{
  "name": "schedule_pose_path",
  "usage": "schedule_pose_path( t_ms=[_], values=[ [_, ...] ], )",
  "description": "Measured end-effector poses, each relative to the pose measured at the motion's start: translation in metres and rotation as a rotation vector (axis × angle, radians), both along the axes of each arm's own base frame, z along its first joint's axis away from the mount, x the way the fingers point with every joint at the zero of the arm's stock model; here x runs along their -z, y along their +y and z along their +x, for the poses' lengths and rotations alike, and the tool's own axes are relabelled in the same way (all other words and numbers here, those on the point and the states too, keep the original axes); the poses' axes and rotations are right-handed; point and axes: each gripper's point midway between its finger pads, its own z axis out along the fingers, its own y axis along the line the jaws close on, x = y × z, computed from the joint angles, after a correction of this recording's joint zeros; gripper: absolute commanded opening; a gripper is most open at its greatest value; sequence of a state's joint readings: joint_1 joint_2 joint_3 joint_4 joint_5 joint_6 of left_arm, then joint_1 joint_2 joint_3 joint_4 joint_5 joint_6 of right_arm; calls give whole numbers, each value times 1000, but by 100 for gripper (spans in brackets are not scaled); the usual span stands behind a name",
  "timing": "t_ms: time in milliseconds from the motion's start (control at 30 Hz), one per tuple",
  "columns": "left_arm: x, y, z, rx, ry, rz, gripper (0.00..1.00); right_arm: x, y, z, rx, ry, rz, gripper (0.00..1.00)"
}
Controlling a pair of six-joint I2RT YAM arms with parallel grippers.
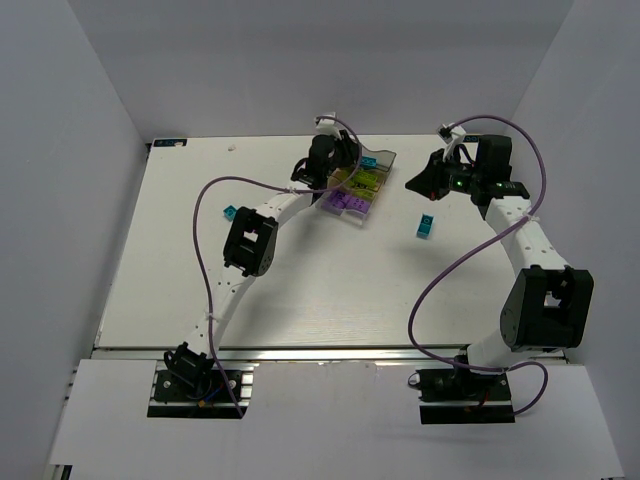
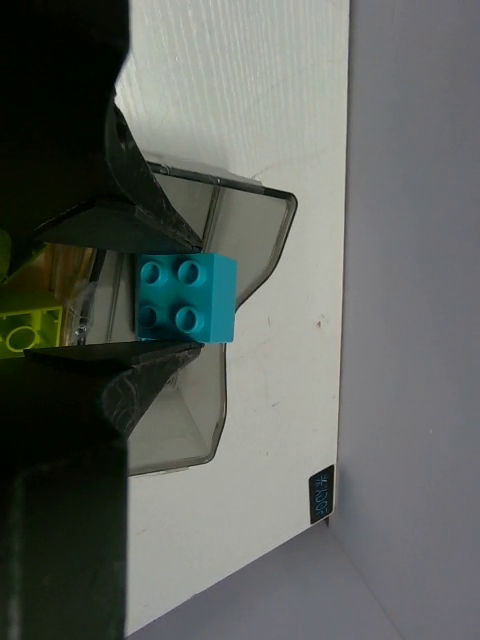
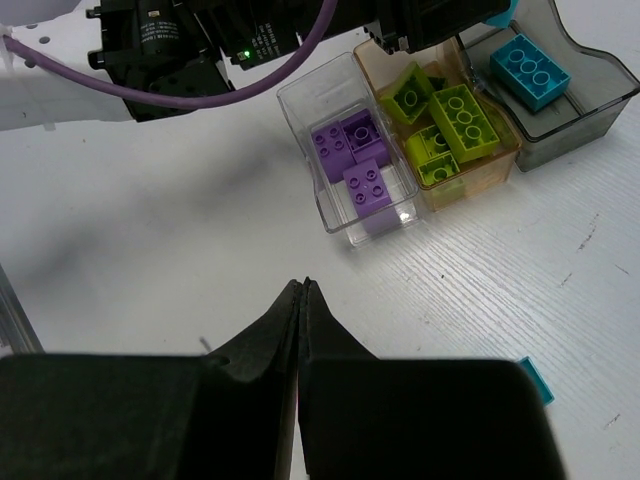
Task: Sort the legos into containers by color
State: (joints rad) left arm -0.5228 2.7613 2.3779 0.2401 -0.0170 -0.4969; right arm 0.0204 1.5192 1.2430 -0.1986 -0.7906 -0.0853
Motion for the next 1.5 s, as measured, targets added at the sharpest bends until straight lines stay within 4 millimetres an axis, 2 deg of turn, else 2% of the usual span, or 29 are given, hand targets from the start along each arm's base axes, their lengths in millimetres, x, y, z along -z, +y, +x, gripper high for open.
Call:
schedule_pose_path(
  t_ms=[33,67,267,367,400,467,500,533,600,667,700,733,833,867,900,967,1033,1100,1200,1300,1500],
  values=[
    [2,2,1,-6,6,4,42,0,0,0,0,0,0,0],
    [3,3,1,-12,7,6,53,0,0,0,0,0,0,0],
    [-7,5,5,-30,-10,1,57,0,0,0,-4,-3,-3,8],
    [-8,5,5,-29,-11,2,60,3,-1,-1,-8,-7,-18,23],
    [-8,5,5,-29,-11,1,55,4,-2,-1,-9,-8,-26,33],
    [-9,5,4,-29,-9,0,44,8,-5,-2,-11,-14,-54,43],
    [-11,6,4,-30,-8,-1,35,11,-7,-2,-6,-11,-72,50],
    [-13,6,2,-29,-4,0,18,12,-9,-2,-3,-11,-94,53],
    [-20,10,-4,-28,5,15,2,15,-17,4,12,-8,-155,59],
    [-30,17,-14,-29,22,39,0,15,-24,18,36,-1,-224,62],
    [-39,21,-20,-31,28,50,0,16,-29,28,58,5,-263,66],
    [-52,27,-28,-35,29,57,7,18,-33,39,85,21,-299,67],
    [-95,55,-59,-67,32,98,55,35,-46,59,174,98,-381,73],
    [-112,68,-72,-85,27,100,75,45,-49,60,206,141,-405,75],
    [-130,83,-88,-109,26,103,83,55,-52,57,239,194,-422,89],
    [-157,115,-118,-157,19,104,98,72,-58,49,311,284,-453,89],
    [-180,156,-150,-220,12,90,98,83,-61,40,370,347,-481,89],
    [-191,198,-177,-292,18,78,98,91,-63,34,426,396,-499,89],
    [-186,252,-208,-409,73,73,98,100,-66,30,509,446,-521,89],
    [-159,281,-235,-487,160,96,98,111,-70,31,567,489,-524,89],
    [-91,302,-290,-527,337,155,98,156,-75,29,640,615,-548,84]
  ],
)
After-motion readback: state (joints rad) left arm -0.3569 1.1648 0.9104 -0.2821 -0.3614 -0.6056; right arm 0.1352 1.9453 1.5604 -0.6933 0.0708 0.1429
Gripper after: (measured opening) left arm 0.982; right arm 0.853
